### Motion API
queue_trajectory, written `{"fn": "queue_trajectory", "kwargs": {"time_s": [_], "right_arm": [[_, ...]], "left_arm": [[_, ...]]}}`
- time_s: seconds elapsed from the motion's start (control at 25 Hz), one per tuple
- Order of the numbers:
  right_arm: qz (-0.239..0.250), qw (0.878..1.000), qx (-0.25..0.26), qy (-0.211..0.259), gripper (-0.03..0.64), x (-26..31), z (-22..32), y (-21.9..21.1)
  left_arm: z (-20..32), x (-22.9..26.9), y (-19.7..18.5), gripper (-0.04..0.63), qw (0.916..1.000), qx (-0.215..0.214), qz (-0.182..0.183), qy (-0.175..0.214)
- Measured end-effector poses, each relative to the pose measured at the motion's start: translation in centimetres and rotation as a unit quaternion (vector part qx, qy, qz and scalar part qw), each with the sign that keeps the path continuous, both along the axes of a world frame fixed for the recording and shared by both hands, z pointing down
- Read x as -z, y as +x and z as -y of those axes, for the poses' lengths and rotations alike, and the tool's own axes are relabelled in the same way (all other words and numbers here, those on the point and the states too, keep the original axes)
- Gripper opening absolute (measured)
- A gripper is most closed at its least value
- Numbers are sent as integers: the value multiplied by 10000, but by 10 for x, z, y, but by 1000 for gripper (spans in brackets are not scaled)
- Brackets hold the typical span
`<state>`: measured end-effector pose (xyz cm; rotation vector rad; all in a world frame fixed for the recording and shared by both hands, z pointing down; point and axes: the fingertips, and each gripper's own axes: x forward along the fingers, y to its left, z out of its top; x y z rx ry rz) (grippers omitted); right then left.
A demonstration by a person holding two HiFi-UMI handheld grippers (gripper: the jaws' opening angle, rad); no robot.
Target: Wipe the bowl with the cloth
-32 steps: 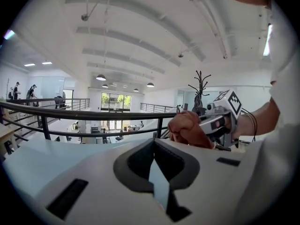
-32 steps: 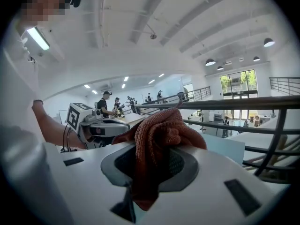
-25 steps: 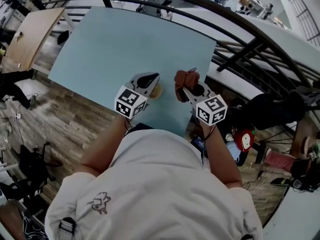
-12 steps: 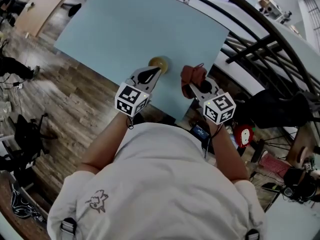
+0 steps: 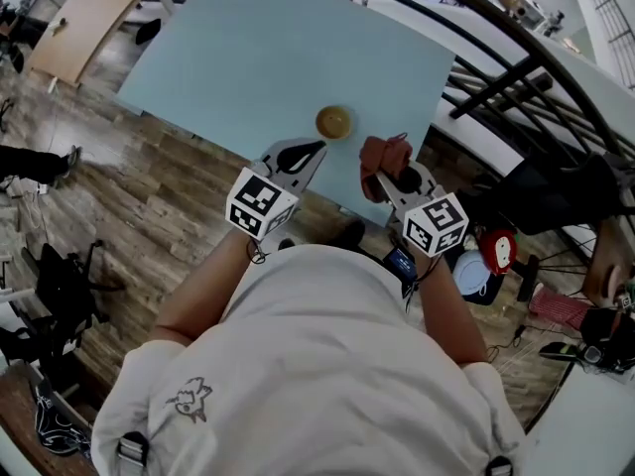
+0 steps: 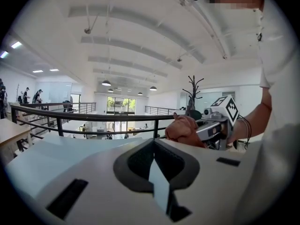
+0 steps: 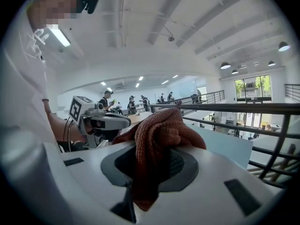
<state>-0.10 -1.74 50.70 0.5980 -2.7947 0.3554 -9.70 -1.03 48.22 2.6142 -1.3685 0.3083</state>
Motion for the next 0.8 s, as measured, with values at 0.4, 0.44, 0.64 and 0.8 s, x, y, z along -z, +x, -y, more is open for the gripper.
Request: {"fn": "queue_trajectory", "kwargs": {"time_s": [0.4, 0.44, 0.64, 0.8], "right_arm": [[-110, 9990, -353, 253, 100, 2, -101, -40], [-110, 9989, -391, 236, 100, 2, -107, -40], [-171, 9987, -423, 233, 100, 3, -127, -43], [-180, 9986, -430, 254, 100, 6, -131, -45]], "left_arm": [[-89, 5, -28, 14, 9984, -550, -92, 74], [-95, 3, -29, 14, 9983, -570, -127, 51], [-112, 1, -35, 14, 9979, -578, -285, -21], [-116, 3, -41, 14, 9979, -568, -315, 17]]}}
